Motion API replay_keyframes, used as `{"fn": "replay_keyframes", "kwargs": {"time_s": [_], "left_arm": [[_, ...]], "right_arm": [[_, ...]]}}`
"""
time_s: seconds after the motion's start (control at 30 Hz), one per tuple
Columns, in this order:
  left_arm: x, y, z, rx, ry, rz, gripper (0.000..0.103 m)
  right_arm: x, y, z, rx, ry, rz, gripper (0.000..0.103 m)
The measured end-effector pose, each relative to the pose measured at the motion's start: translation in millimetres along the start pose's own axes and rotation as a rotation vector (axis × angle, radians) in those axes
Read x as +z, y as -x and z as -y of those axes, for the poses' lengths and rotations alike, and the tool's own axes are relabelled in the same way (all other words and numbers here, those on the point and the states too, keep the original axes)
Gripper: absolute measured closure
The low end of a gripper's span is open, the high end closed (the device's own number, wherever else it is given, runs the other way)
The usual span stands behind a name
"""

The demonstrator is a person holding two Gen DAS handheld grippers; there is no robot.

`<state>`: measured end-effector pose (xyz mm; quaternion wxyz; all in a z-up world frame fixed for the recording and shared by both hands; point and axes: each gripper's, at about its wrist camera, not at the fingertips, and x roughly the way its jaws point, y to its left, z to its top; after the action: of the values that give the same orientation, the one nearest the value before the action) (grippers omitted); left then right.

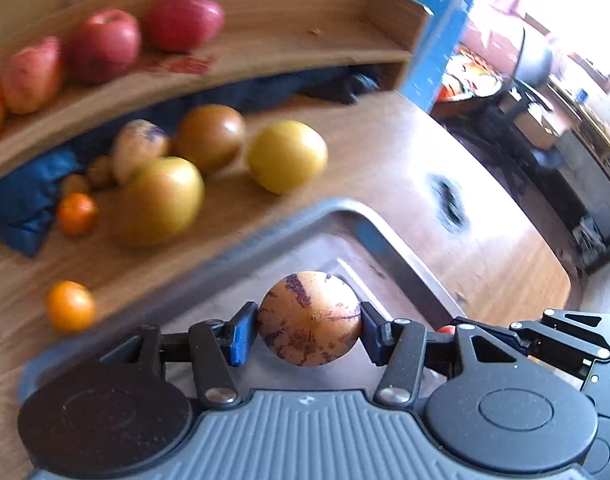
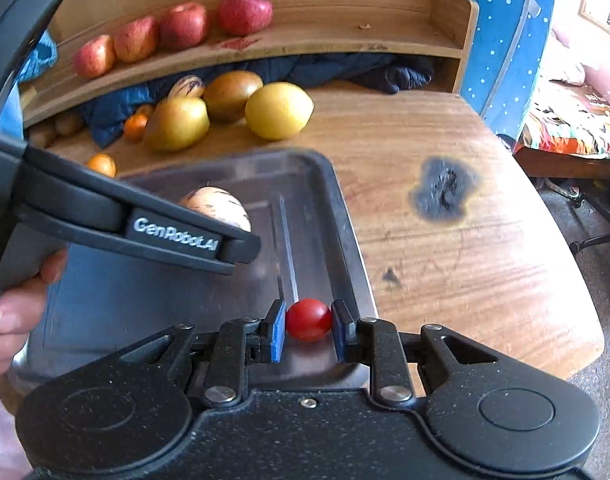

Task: Organize fruits
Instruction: 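Close left tool on pepino while right tool grips tomato, carry both to tray, then open both tools to release pepino and tomato onto the tray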

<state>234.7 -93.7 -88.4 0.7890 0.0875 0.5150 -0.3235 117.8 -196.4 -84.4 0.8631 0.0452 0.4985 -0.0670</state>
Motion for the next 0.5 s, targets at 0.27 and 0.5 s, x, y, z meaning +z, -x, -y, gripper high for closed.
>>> {"fn": "replay_keyframes", "kwargs": {"time_s": [0.27,0.5], "left_arm": [[-14.2,-9.6,26.4,0.019,-0.013,-0.040,0.045],[-19.6,-12.7,34.3,0.070,0.002,-0.041,0.045]], "right_arm": [[-13.1,2.1,2.5,0.035,0.056,-0.001,0.074],[-21.2,10.9,6.9,0.079,0.101,0.024,0.063]]}}
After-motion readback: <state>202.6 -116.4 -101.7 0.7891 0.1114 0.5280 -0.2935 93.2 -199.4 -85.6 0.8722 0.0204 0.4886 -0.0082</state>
